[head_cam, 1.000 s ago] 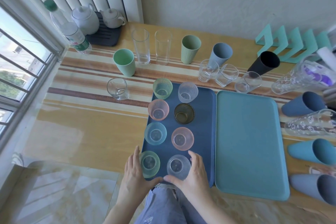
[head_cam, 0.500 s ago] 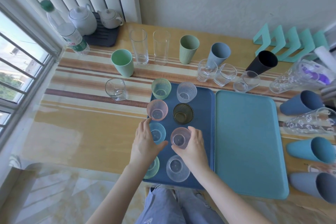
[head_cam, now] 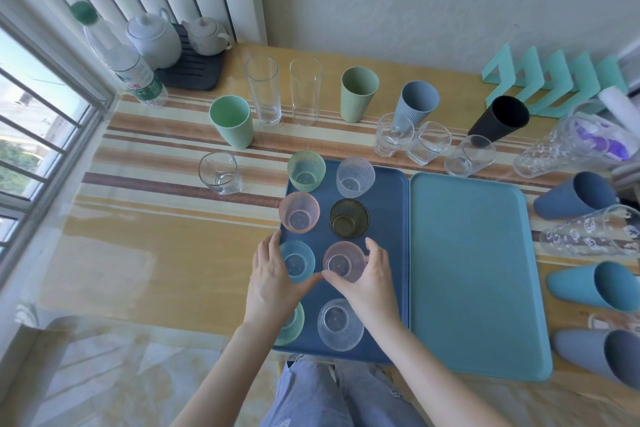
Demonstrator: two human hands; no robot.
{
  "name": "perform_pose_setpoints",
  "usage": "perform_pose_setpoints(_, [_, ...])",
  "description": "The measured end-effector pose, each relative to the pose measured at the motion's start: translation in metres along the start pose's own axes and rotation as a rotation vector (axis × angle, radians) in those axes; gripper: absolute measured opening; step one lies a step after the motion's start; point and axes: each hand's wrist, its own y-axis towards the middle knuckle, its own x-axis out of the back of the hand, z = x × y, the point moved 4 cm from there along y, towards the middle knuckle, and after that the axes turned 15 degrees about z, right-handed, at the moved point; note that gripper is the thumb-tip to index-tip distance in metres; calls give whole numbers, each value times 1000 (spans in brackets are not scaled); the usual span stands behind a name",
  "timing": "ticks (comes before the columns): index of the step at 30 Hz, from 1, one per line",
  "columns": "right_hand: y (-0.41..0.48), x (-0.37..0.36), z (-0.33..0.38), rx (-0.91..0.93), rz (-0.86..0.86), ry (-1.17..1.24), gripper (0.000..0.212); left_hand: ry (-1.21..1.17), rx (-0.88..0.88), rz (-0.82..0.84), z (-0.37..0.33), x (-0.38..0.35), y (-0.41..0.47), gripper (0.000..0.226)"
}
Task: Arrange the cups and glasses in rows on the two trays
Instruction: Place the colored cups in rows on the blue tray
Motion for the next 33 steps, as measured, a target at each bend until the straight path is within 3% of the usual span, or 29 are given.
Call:
perform_pose_setpoints(3, [9,14,5,-23,-22,112,93,-40,-8,-50,-1,12,7,91])
perform_pose_setpoints(6, [27,27,18,6,-72,54,91,-31,-52,-80,-6,22,26,81])
perform_pose_setpoints(16, [69,16,40,-81,-43,-130,83,-60,-6,60,-30,24,81,73])
perform_pose_setpoints(24, [70,18,38,-80,-19,-88,91,-64,-28,20,-23,18,75,74])
perform_pose_setpoints(28, [65,27,36,-90,-48,-76,103,-71,-45,-54,-26,28,72,73])
perform_pose_setpoints(33, [59,56,62,93,-171,-70,81,-63,-146,-349,-26,81,70,46])
